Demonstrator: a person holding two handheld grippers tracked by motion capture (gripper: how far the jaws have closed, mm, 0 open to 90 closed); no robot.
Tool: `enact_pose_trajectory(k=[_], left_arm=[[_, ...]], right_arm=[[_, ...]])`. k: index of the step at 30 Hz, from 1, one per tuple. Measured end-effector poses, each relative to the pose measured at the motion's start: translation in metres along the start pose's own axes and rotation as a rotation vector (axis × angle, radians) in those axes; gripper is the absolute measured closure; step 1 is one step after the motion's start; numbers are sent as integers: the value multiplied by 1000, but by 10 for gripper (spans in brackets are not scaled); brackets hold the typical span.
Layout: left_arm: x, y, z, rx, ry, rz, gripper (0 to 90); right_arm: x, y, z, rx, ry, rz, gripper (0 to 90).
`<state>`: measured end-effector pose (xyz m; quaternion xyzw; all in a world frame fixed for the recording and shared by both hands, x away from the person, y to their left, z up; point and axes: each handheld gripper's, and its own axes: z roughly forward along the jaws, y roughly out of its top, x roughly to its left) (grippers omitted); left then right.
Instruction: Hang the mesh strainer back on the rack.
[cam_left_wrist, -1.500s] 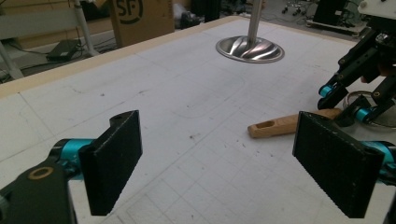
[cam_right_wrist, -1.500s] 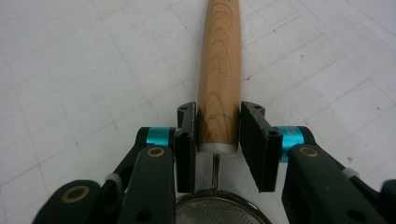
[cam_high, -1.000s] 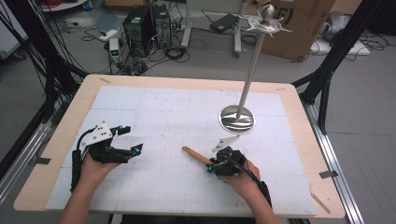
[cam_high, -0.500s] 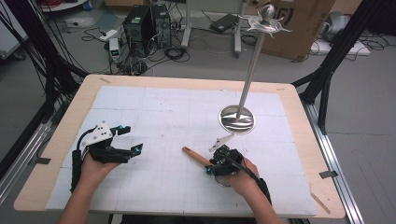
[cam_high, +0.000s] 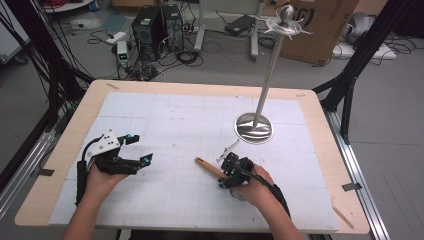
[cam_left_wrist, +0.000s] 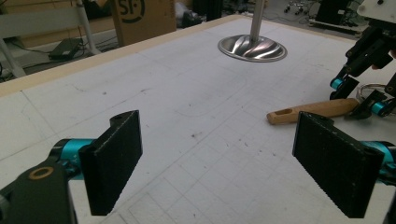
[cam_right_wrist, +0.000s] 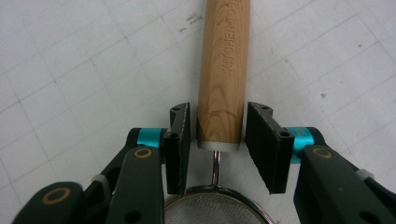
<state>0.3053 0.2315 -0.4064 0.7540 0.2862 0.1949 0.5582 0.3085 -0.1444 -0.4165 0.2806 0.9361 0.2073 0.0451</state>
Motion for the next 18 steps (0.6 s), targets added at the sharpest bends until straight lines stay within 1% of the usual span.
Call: enact_pose_trajectory(k=[3, 7, 8, 9, 11, 14, 18], left_arm=[[2, 1, -3, -13, 10, -9, 165], [2, 1, -2, -9, 7, -4, 166], [1, 0, -2, -10, 7, -7, 166], [1, 0, -1, -6, 6, -3, 166], [0, 0, 0, -4, 4, 1, 167], [0, 1, -1, -12, 1, -4, 167], [1, 1, -2, -11, 7, -4, 168]], right_arm=[[1, 3, 0, 22, -5, 4, 595], [3, 5, 1, 37, -19, 6, 601], [4, 5, 1, 40, -27, 6, 609], [5, 6, 1, 41, -36, 17, 620], [7, 7, 1, 40, -48, 28, 674], [12, 7, 1, 41, -74, 10, 681], [12, 5, 1, 27, -72, -6, 684]])
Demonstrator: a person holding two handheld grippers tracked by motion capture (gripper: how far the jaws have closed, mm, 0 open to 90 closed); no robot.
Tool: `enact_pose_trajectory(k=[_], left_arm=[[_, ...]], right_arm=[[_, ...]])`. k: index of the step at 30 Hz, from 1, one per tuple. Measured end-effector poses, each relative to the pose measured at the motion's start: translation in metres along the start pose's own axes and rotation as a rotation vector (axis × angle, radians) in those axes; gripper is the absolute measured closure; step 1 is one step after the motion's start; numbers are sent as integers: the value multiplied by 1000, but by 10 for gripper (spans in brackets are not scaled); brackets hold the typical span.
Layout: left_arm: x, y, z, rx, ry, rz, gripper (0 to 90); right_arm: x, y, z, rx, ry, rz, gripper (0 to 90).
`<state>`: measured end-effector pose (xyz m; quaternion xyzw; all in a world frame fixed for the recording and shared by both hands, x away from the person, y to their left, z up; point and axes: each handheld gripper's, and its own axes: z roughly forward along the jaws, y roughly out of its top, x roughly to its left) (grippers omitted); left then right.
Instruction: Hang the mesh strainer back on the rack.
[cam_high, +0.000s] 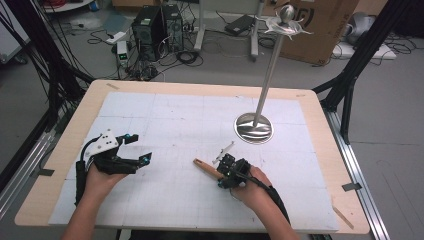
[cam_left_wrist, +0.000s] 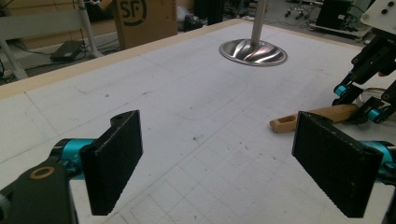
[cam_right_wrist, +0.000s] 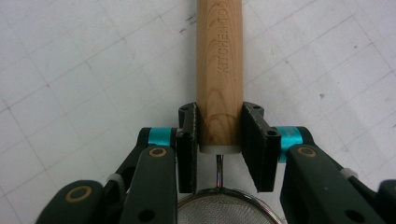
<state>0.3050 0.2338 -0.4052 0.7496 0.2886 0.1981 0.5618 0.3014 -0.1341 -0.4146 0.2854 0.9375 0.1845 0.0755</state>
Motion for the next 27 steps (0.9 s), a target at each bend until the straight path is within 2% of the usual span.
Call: enact_pose_trajectory(k=[8, 27], left_arm=[[0, 0, 0, -1, 0, -1, 168], [0, 0, 0, -1, -5, -3, 168]], right_arm=[[-7, -5, -7, -73, 1, 17, 686], [-40, -31, -73, -415, 0, 92, 685]])
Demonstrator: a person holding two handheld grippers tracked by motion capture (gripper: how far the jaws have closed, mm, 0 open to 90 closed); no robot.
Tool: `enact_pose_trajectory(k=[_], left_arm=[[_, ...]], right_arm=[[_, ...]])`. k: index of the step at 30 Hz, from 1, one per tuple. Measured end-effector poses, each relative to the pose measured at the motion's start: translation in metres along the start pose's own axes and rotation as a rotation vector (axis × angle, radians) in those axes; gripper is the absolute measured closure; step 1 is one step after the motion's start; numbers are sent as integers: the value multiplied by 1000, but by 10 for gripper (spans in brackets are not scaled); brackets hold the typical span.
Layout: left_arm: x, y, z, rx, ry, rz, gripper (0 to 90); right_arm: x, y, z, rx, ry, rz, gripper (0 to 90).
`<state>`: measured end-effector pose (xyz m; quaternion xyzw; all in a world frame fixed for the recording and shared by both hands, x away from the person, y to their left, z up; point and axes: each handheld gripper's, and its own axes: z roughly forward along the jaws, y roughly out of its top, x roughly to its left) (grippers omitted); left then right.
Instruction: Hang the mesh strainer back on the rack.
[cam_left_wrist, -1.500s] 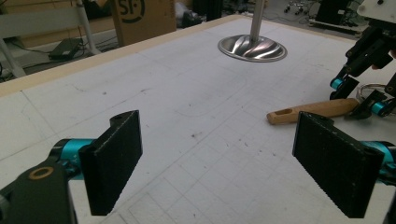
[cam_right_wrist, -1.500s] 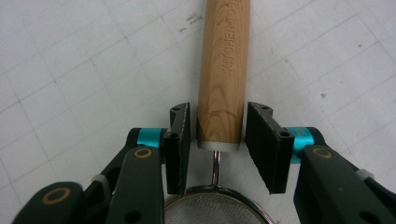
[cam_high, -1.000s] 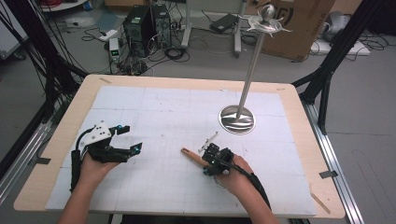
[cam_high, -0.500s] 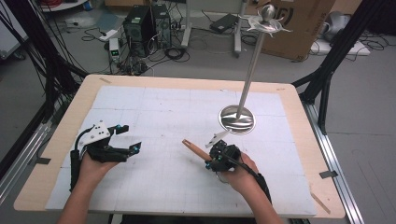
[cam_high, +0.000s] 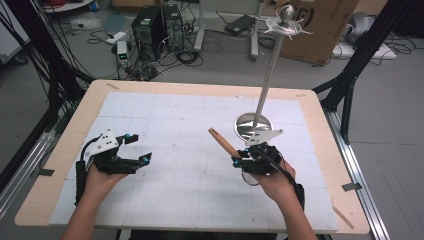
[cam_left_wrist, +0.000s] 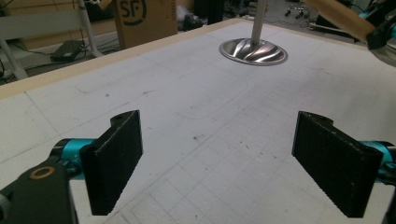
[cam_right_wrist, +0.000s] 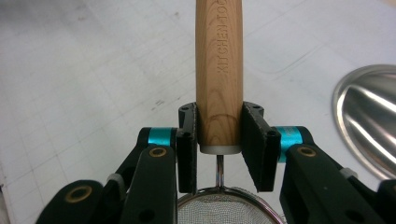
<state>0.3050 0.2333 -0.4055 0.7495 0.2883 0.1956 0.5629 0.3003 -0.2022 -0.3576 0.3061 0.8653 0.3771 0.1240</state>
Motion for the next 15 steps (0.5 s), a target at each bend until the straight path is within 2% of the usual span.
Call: enact_pose_trajectory(k=[10, 15], left_arm=[[0, 0, 0, 0, -5, 2, 168], [0, 0, 1, 0, -4, 2, 167]], right_arm=[[-14, 2, -24, -99, -2, 19, 684], [-20, 7, -39, -165, -7, 11, 684]])
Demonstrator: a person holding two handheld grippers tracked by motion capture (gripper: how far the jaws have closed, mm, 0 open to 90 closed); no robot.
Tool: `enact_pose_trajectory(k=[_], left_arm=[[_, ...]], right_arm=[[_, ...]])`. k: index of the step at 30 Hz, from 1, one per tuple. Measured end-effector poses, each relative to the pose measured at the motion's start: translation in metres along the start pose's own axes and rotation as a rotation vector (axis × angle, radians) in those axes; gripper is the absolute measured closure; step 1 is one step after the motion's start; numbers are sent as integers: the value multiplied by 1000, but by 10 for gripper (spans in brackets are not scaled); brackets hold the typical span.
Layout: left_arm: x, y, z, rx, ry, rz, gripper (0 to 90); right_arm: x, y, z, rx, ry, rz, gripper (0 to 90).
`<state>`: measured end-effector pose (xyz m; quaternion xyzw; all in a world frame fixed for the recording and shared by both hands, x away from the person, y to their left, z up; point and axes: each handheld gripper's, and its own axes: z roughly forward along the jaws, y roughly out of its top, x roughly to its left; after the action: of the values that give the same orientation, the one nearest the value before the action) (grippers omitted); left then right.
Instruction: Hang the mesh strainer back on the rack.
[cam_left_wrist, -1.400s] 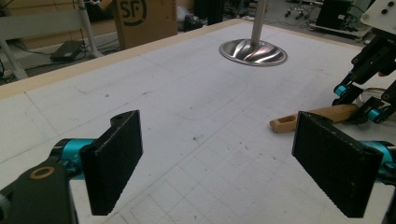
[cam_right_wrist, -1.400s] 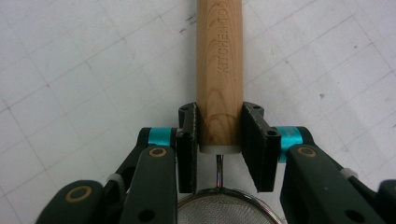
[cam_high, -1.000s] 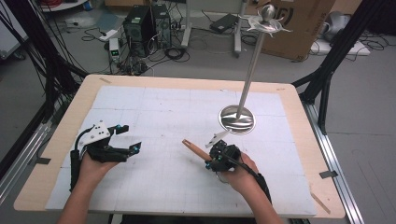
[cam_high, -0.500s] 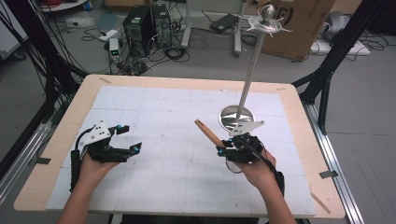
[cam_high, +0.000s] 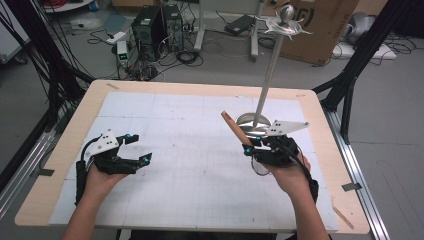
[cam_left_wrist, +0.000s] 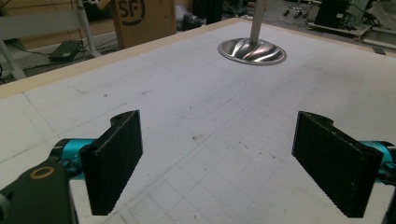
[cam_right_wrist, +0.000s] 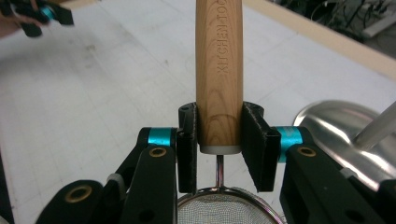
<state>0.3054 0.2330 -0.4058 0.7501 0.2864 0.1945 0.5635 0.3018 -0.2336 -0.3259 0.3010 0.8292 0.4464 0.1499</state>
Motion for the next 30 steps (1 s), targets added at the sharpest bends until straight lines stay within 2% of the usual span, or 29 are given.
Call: enact_pose_trajectory(k=[2, 5, 30], left_arm=[[0, 0, 0, 2, 0, 1, 167], [0, 0, 1, 8, -3, 4, 167], [0, 0, 1, 3, -1, 0, 168]], right_arm=[[-1, 3, -6, -41, 25, 3, 685], [-4, 7, -14, -62, 21, 2, 684], [-39, 47, -85, -199, -125, -41, 684]])
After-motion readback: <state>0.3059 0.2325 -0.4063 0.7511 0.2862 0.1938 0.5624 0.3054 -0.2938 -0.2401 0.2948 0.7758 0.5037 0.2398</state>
